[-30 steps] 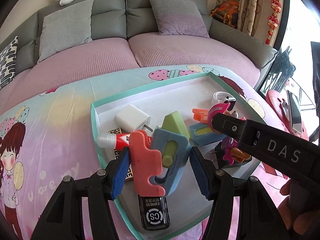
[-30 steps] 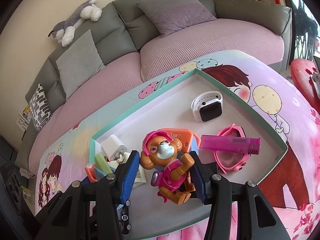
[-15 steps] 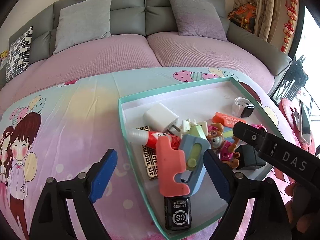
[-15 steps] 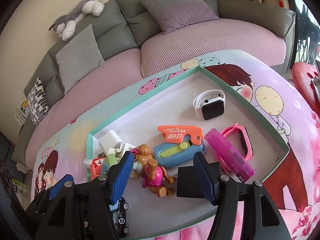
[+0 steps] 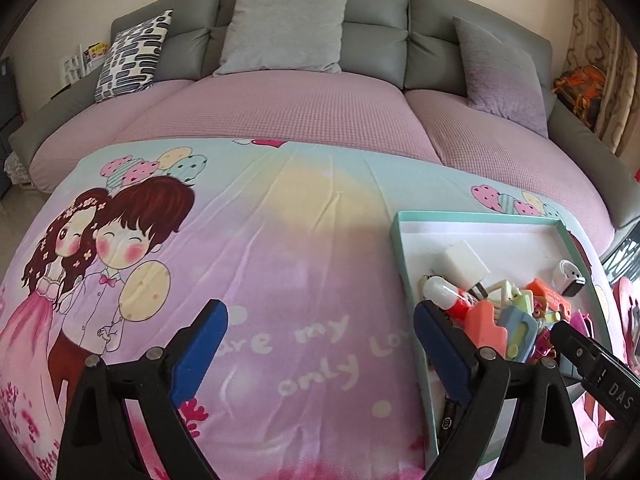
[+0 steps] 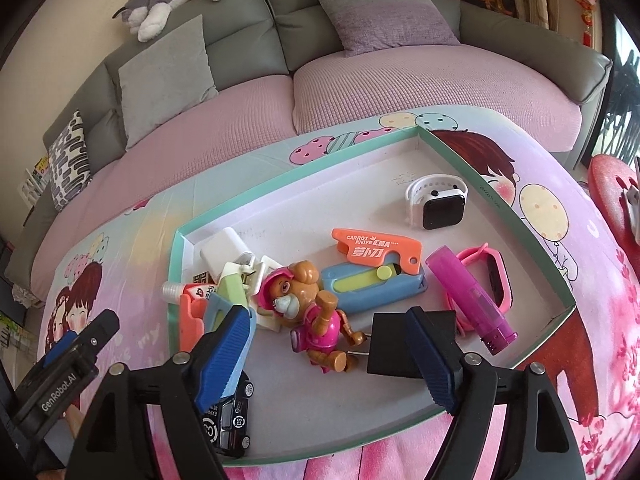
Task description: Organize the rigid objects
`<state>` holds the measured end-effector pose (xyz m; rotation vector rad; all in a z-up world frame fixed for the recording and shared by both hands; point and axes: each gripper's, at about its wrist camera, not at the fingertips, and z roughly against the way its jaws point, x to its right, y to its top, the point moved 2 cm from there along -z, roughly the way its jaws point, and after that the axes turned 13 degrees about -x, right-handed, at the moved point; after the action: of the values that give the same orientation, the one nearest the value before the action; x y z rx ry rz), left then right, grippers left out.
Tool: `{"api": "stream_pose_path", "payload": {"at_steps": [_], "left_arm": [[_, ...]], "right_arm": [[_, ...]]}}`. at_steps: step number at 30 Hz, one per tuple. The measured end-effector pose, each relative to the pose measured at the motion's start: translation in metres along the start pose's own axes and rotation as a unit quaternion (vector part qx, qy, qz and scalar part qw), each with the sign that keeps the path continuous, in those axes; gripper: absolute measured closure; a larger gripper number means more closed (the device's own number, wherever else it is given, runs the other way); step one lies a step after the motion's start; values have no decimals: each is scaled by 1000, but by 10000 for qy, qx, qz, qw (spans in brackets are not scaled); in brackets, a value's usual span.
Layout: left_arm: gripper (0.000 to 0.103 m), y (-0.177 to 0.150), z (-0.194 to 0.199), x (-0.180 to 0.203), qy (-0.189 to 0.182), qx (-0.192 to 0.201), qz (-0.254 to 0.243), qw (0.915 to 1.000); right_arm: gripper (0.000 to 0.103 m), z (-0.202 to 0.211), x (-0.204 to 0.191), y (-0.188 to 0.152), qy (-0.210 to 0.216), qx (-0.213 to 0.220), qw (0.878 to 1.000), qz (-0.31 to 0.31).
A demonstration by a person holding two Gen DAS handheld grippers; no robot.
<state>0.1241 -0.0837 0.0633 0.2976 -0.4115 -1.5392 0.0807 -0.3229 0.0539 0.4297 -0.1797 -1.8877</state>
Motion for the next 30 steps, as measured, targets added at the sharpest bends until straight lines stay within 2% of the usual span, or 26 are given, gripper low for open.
{"api": "stream_pose_path", "payload": {"at_steps": [2,5,15,23,30], "left_arm": [[4,-1,0,-6,10,-31,135,9999],[3,-4,2,-12,-21,-65,285,9996],[3,-18,26,-14,-58,-57,296,9995],[3,-39,40,-17,-27,-154,176,9997],[3,-53,51,-27,-43,-198,433,9989]], "right_arm": [[0,4,-5,-3,-116,52,9999,117],[0,12,-12,-7,-286,113,9992,245],[0,31,-19,-27,-362,129,9984,407],[0,37,-18,-45,-424,18,9980,459],[0,28,-19,-70,-507,-237,9966,606]]}}
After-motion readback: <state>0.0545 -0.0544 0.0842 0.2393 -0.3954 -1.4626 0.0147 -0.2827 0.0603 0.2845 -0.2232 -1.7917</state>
